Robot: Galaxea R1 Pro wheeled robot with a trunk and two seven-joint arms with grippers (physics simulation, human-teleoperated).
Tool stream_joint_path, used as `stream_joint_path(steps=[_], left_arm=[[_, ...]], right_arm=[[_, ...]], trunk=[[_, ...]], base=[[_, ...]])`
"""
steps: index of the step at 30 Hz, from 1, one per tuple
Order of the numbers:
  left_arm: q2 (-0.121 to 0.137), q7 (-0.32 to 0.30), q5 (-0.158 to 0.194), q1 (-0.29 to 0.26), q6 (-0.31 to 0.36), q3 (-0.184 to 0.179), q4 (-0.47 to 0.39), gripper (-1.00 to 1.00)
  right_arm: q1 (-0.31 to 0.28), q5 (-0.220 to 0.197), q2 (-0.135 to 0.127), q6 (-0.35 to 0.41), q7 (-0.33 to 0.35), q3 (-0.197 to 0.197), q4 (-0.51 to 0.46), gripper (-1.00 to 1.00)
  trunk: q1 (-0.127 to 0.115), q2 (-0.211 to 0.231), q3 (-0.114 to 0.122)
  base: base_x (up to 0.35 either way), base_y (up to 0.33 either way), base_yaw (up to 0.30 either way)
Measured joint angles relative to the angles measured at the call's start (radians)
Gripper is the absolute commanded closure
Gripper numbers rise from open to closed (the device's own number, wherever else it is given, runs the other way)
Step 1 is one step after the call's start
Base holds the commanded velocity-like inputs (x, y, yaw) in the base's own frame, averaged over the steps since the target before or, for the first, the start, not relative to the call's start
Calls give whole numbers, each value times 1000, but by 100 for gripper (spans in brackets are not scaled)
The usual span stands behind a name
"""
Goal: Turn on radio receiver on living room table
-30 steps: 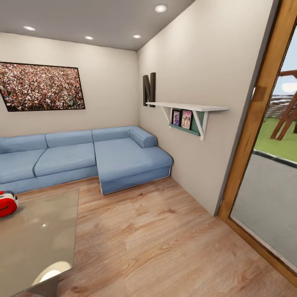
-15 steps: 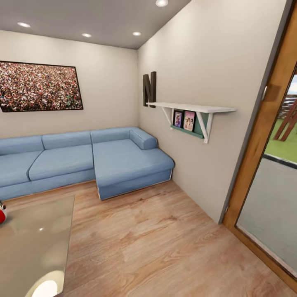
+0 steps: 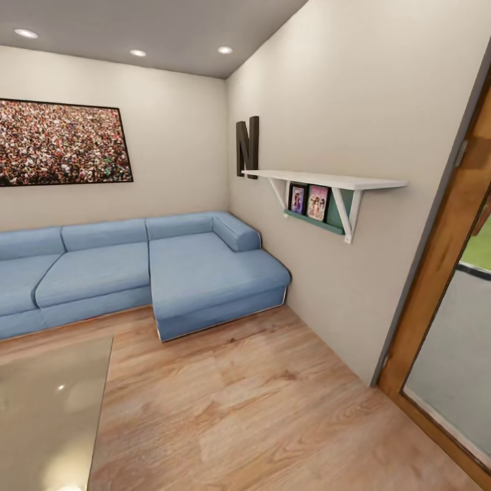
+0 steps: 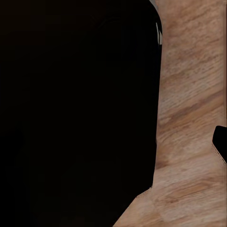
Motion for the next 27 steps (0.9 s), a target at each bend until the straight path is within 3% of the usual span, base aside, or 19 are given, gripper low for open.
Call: stream_joint_path(steps=[27], left_arm=[[0,0,0,0,0,0,0,-100]], right_arm=[[0,2,0,2,0,0,0,-100]], trunk=[[0,0,0]], base=[[318,0,0]])
